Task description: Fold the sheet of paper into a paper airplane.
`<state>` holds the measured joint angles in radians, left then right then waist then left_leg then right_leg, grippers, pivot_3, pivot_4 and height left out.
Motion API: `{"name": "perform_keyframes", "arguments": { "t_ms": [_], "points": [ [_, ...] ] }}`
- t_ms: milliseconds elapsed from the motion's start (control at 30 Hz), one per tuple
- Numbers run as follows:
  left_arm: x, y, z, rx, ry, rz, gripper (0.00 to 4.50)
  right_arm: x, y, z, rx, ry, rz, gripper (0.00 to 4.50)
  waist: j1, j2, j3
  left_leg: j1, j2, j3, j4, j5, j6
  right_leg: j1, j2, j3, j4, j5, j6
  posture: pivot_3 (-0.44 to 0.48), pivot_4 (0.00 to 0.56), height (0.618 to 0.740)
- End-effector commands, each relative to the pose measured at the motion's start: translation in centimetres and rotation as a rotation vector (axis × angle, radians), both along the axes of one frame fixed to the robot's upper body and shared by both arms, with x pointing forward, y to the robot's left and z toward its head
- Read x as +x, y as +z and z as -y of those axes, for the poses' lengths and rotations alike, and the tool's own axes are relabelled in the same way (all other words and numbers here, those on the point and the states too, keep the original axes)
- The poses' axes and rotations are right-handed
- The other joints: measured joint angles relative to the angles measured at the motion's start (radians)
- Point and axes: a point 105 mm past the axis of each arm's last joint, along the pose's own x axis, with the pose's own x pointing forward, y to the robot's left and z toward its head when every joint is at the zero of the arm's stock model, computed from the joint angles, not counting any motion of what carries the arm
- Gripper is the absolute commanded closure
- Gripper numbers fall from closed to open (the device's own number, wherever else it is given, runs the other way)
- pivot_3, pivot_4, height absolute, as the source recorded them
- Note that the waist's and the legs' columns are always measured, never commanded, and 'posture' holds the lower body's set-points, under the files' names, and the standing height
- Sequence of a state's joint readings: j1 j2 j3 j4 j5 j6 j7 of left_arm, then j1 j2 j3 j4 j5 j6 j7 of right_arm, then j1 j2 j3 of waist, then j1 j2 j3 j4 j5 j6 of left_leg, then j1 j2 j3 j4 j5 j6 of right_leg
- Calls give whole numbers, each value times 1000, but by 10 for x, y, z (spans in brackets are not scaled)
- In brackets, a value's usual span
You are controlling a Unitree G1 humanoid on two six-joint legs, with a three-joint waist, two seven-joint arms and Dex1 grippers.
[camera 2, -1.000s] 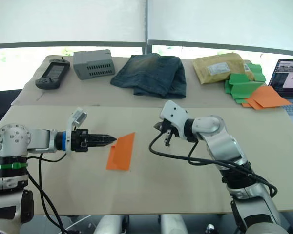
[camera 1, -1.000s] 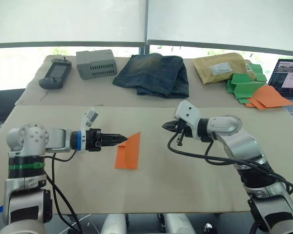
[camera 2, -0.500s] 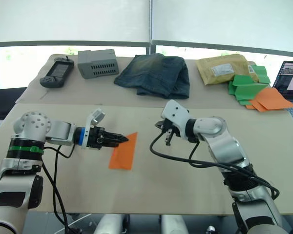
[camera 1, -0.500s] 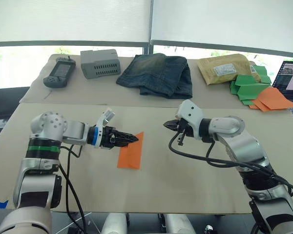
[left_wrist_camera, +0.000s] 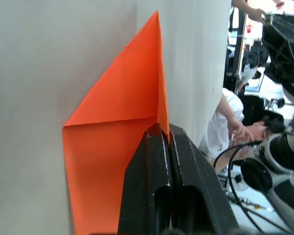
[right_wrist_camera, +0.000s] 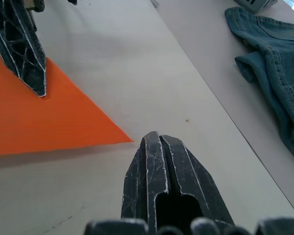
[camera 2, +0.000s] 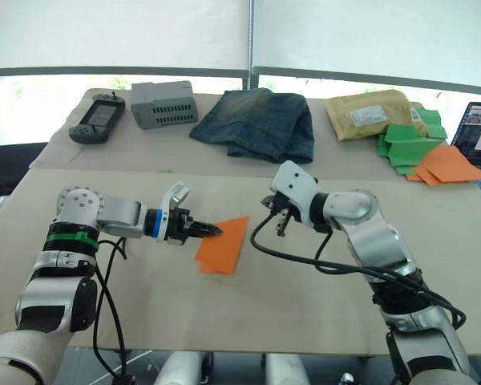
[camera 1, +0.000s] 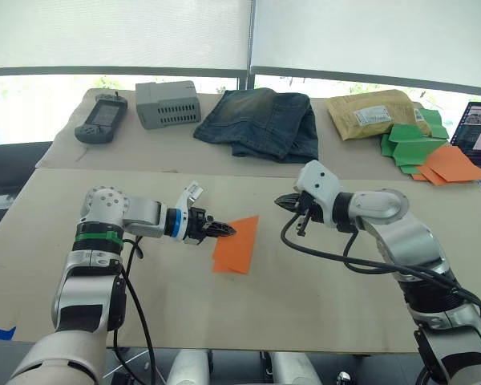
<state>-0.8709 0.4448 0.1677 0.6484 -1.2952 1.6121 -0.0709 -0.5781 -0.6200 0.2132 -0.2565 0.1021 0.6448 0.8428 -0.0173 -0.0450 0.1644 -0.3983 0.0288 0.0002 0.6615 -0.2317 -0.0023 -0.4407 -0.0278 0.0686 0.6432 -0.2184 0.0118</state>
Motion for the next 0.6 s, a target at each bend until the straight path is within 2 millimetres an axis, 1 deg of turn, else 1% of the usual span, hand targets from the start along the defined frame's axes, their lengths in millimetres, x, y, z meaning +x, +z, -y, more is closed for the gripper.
{"name": "perform_keyframes", "arguments": {
  "t_ms": [33,133,167,233,367,467,533,567,600],
  "points": [
    [20,15,1,-60,168,47,4467,-1,24,5,11,-5,68,4500,2,0,0,0,0,0,0,0,0,0,0,0,0,1,-1,0,150,728],
    [27,16,8,-103,341,49,4467,2,29,10,6,-30,83,4500,5,0,0,0,0,-1,1,0,0,0,-3,0,0,4,-4,0,150,728],
    [27,18,12,-117,404,37,4467,3,30,12,4,-39,87,4500,6,0,0,0,0,-1,1,0,0,0,-4,0,0,5,-3,0,150,728],
    [23,22,19,-145,517,-13,4467,4,31,14,0,-48,89,4500,6,0,0,0,-3,-5,1,0,-1,0,-13,0,1,6,-2,0,150,728],
    [12,31,30,-168,599,-101,4467,5,31,14,-2,-52,89,4500,7,-1,0,-2,-13,-7,1,1,-2,0,-18,4,-3,10,6,0,150,728],
    [6,33,36,-161,608,-128,4467,6,32,14,-3,-54,92,4500,10,-1,1,-2,-17,-6,2,2,-3,3,-19,5,-6,12,10,0,150,728],
    [4,32,37,-149,615,-130,4467,7,32,14,-4,-57,97,4500,11,-1,0,-3,-17,-3,3,3,-1,6,-18,4,-12,15,11,0,150,728],
    [3,31,37,-145,616,-128,3940,7,32,14,-5,-57,99,4500,12,-1,0,-3,-17,-1,3,4,-1,7,-17,3,-14,16,12,0,150,728],
    [2,31,37,-141,615,-124,3657,8,32,14,-5,-57,100,4500,13,-1,0,-3,-18,-1,3,4,-1,8,-17,3,-15,16,12,0,150,728]
  ]
}}
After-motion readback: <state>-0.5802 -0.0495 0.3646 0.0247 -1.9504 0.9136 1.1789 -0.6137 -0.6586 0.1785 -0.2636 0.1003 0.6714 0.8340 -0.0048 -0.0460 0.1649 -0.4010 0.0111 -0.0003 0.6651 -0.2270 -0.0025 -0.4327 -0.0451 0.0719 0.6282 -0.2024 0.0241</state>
